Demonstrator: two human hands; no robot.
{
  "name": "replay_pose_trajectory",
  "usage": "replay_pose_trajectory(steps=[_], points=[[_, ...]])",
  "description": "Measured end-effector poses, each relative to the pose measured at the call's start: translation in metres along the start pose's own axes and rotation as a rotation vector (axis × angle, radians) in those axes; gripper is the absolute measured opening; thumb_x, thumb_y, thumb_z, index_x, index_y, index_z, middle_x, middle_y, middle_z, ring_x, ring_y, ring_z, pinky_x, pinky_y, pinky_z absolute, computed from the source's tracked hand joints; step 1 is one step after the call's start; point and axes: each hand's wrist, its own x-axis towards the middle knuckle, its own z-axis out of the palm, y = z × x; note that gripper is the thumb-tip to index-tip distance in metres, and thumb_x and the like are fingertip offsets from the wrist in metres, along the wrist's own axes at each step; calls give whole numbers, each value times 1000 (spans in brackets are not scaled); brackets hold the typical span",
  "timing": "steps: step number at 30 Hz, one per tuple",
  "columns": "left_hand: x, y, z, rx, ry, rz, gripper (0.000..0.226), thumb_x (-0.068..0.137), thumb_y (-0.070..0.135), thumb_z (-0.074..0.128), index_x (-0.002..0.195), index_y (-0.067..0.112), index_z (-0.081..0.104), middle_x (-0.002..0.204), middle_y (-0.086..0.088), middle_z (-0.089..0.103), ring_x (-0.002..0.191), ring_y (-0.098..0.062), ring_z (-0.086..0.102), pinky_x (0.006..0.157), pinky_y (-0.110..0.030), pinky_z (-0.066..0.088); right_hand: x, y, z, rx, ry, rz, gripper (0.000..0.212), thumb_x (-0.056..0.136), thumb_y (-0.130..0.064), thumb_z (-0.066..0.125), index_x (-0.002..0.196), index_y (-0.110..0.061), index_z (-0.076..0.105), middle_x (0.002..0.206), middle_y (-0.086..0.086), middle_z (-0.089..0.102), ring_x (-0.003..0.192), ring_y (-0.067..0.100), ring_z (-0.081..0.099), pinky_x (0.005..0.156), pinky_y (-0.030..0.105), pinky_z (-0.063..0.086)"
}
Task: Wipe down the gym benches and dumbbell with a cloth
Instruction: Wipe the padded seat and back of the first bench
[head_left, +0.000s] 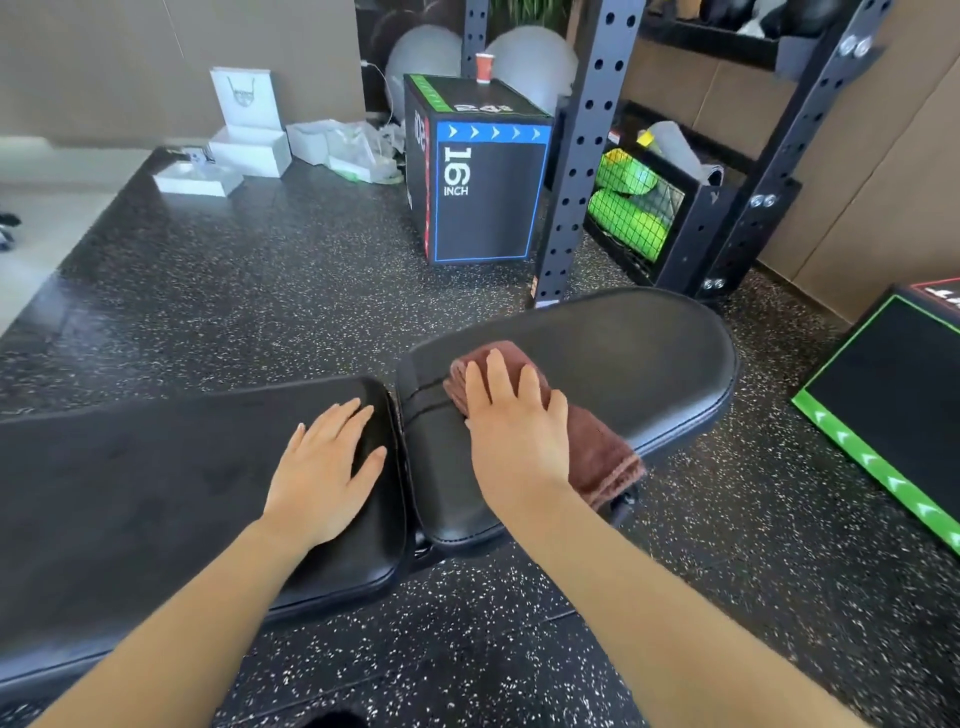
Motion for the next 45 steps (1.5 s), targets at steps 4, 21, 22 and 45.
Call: replay_pose_trajectory(steps=[4,21,22,45], points=[[4,-3,3,0,35,-7,59,94,47,35,146,20,27,155,5,24,143,-13,16,117,-37,11,37,-4,0,-14,-31,2,54,99,-23,37,148,-17,14,157,7,10,138,37,19,103,55,26],[3,-7,3,-97,86,-21,51,96,40,37,143,20,36,152,6,31,141,-12,21,117,-34,12,67,-42,6,-33,-125,-69,52,99,-23,36,147,-20,15,157,4,9,139,36,15,103,56,25],[2,-6,3,-105,91,-21,51,96,39,38,143,19,36,151,5,32,141,-13,22,117,-34,12,67,-43,6,-35,-130,-69,52,100,-22,36,147,-19,14,158,5,8,139,37,16,104,56,24],[5,-10,0,-118,94,-11,49,95,33,41,141,14,39,151,-1,31,141,-19,22,117,-36,14,94,20,-10,-53,-43,205,45,97,-25,41,140,-22,28,150,4,24,130,34,30,98,53,32]])
